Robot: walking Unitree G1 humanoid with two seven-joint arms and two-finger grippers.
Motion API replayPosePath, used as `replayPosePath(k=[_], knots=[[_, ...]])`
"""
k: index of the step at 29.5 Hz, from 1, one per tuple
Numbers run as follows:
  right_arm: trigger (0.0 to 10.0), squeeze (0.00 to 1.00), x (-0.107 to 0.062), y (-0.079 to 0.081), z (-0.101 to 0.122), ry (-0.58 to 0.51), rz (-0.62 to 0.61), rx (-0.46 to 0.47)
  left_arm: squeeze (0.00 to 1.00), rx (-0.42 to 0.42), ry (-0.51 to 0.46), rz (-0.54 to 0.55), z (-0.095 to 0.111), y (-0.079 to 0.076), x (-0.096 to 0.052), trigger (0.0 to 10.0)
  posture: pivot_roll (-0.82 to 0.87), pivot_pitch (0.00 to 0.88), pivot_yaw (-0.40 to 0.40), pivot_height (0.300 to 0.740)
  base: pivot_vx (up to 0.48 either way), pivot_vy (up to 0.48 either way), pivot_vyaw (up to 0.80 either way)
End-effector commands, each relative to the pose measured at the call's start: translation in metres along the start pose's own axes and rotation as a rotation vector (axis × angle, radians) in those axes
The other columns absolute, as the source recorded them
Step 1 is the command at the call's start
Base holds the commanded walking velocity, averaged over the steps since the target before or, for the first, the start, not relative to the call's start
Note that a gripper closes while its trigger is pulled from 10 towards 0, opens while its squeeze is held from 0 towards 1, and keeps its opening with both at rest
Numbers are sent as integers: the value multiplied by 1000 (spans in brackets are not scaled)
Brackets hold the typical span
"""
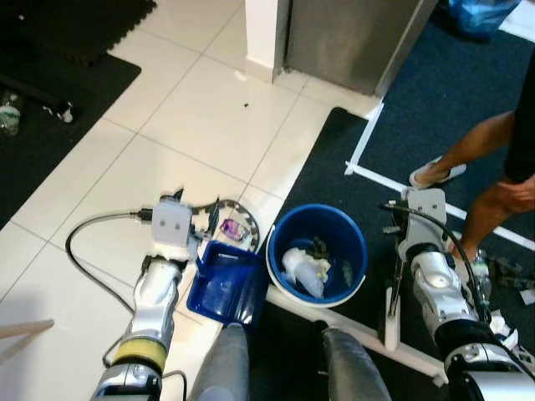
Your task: Sweep floor
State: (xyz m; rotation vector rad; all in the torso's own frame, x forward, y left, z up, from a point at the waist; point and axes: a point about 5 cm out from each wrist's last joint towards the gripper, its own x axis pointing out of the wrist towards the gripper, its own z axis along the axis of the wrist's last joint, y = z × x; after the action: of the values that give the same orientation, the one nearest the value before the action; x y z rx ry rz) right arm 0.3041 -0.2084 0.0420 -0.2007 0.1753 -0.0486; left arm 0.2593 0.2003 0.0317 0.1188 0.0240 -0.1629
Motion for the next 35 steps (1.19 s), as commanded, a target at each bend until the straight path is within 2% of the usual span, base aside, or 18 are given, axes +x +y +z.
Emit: replayPosePath(k=[1,11,20,21,23,29,35], knots=[[10000,0,-15,-3,-33,152,-11,0,0,-24,58,-27,-13,-10,-7,10000,163,255,-40,740,0,0,0],[10000,0,-14,-1,-33,156,-7,0,0,-33,107,-6,-23,-5,-16,10000,167,250,-41,740,0,0,0],[10000,0,-16,-1,-35,161,-9,3,0,-34,113,0,-24,-4,-15,10000,167,256,-40,740,0,0,0],[10000,0,-16,-1,-35,161,-10,5,0,-33,118,4,-24,-1,-15,8353,167,256,-40,740,0,0,0],[10000,0,-16,-1,-35,159,-11,10,0,-29,125,17,-24,5,-15,0,164,260,-38,740,0,0,0],[10000,0,-17,-1,-35,154,-11,16,0,-10,116,64,-18,24,-10,0,165,257,-38,740,0,0,0],[10000,0,-16,-1,-34,151,-14,17,0,1,106,72,-13,31,-5,0,166,246,-36,740,0,0,0]])
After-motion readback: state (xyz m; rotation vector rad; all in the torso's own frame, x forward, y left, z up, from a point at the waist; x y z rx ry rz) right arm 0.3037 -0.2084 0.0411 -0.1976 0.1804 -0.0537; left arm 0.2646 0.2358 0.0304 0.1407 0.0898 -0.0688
